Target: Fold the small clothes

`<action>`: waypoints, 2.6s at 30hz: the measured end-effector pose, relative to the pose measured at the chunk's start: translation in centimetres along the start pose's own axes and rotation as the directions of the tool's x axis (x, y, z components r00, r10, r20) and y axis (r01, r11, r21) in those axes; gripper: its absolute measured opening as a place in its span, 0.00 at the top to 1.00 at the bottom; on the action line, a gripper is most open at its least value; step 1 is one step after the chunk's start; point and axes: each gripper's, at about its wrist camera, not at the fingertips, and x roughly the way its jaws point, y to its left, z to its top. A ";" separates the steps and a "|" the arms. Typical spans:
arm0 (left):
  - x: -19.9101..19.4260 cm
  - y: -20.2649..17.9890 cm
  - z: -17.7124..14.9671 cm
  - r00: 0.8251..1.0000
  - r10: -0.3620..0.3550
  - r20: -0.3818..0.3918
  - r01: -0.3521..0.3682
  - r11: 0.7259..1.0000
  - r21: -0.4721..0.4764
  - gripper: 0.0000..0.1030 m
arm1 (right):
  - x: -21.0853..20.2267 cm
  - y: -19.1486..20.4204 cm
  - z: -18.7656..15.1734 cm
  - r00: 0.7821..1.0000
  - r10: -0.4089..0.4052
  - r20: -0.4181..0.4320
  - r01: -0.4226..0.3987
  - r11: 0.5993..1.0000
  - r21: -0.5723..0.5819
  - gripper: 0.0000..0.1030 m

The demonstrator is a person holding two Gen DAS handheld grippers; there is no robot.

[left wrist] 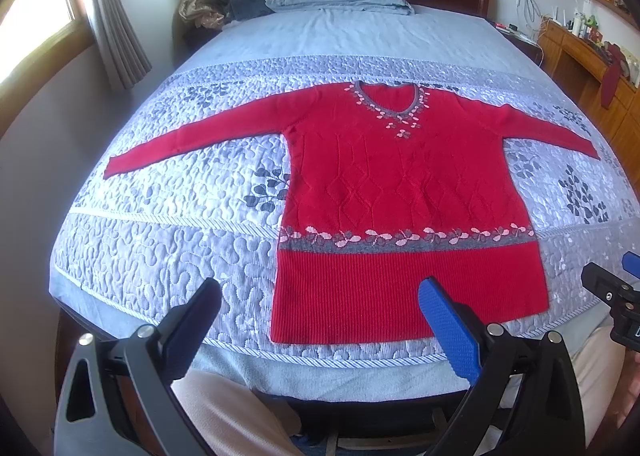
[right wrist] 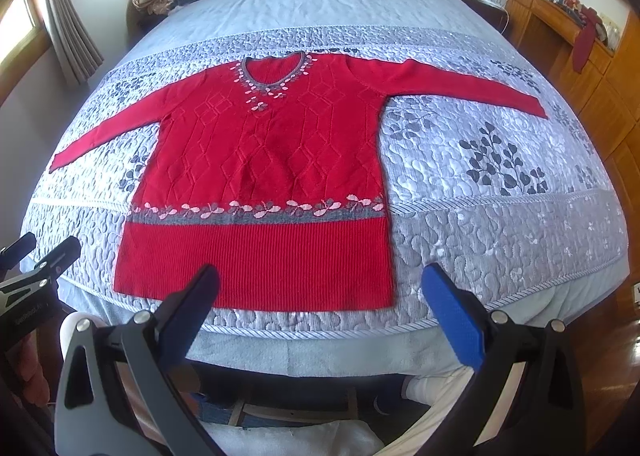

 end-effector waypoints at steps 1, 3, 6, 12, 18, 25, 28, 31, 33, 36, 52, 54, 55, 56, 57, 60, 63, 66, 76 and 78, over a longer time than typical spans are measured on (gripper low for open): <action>0.0 0.0 0.0 1.000 -0.001 0.001 0.001 1.000 0.000 0.04 | 0.0 0.0 0.0 1.000 0.000 0.000 0.000 1.000 0.001 0.03; 0.0 0.0 0.0 1.000 -0.001 0.001 0.001 1.000 0.000 0.04 | 0.0 -0.1 -0.1 1.000 -0.001 -0.001 0.001 1.000 0.001 0.03; -0.1 0.0 0.0 1.000 -0.004 0.002 0.004 1.000 0.002 0.04 | 0.1 -0.2 -0.1 1.000 0.001 -0.003 -0.001 1.000 0.005 0.03; 0.0 0.0 0.1 1.000 -0.005 0.001 0.005 1.000 0.000 0.04 | 0.1 -0.3 -0.1 1.000 0.001 -0.003 -0.001 1.000 0.005 0.03; 0.0 0.1 0.2 1.000 -0.004 0.001 0.004 1.000 -0.005 0.04 | 0.3 -0.5 0.0 1.000 0.000 -0.006 0.000 1.000 0.014 0.03; 0.0 -0.1 0.4 1.000 0.001 0.004 -0.001 1.000 0.003 0.04 | 0.3 -0.6 0.1 1.000 0.001 -0.004 -0.001 1.000 0.010 0.03; 0.0 -0.1 0.3 1.000 0.002 0.004 -0.002 1.000 0.005 0.04 | 0.3 -0.6 0.1 1.000 -0.002 -0.003 0.002 1.000 0.010 0.03; 0.0 -0.2 0.3 1.000 0.001 0.005 -0.001 1.000 0.005 0.04 | 0.2 -0.6 0.2 1.000 -0.001 -0.003 0.001 1.000 0.010 0.03; 0.0 -0.2 0.4 1.000 0.002 0.005 -0.002 1.000 0.004 0.04 | 0.2 -0.6 0.2 1.000 -0.002 -0.003 0.002 1.000 0.010 0.03; -0.1 -0.2 0.4 1.000 0.004 0.009 -0.004 1.000 0.005 0.04 | 0.3 -0.6 0.2 1.000 -0.002 -0.003 0.002 1.000 0.010 0.03; 0.0 -0.4 0.6 1.000 0.009 0.007 -0.009 1.000 0.009 0.04 | 0.9 -0.9 0.3 1.000 0.000 -0.009 0.000 1.000 0.010 0.03; 0.3 -0.4 0.6 1.000 0.010 0.003 -0.010 1.000 0.010 0.04 | 1.1 -0.9 0.4 1.000 0.001 -0.012 -0.001 1.000 0.009 0.03; 0.4 -0.5 0.7 1.000 0.011 0.000 -0.011 1.000 0.010 0.04 | 1.3 -1.0 0.4 1.000 0.001 -0.014 -0.001 1.000 0.008 0.03; 0.6 -0.6 0.8 1.000 0.013 -0.005 -0.013 1.000 0.011 0.04 | 1.5 -1.1 0.5 1.000 0.002 -0.016 -0.002 1.000 0.008 0.03; 0.8 -0.6 0.9 1.000 0.015 -0.007 -0.015 1.000 0.011 0.04 | 1.6 -1.2 0.5 1.000 0.003 -0.017 -0.002 1.000 0.010 0.03; 1.7 -1.1 1.5 1.000 0.017 -0.019 -0.017 1.000 0.017 0.04 | 2.3 -1.9 1.2 1.000 0.011 -0.027 -0.011 1.000 0.003 0.03; 3.0 -1.8 2.8 0.999 0.016 -0.045 -0.015 1.000 0.022 0.04 | 3.1 -4.0 3.1 1.000 0.011 -0.025 -0.011 1.000 -0.005 0.03; 4.4 -3.4 6.1 0.999 0.014 -0.046 -0.013 0.999 0.030 0.04 | 3.8 -7.7 5.6 1.000 0.006 -0.021 -0.006 1.000 0.023 0.03; 13.0 -19.2 22.6 0.996 -0.083 -0.039 0.085 0.993 0.077 0.04 | 9.4 -27.9 20.0 0.991 -0.105 -0.086 0.118 0.982 0.151 0.03; 15.0 -22.7 24.6 0.991 -0.122 -0.052 0.126 0.988 0.083 0.04 | 11.7 -32.7 22.3 0.990 -0.071 -0.125 0.095 0.976 0.197 0.03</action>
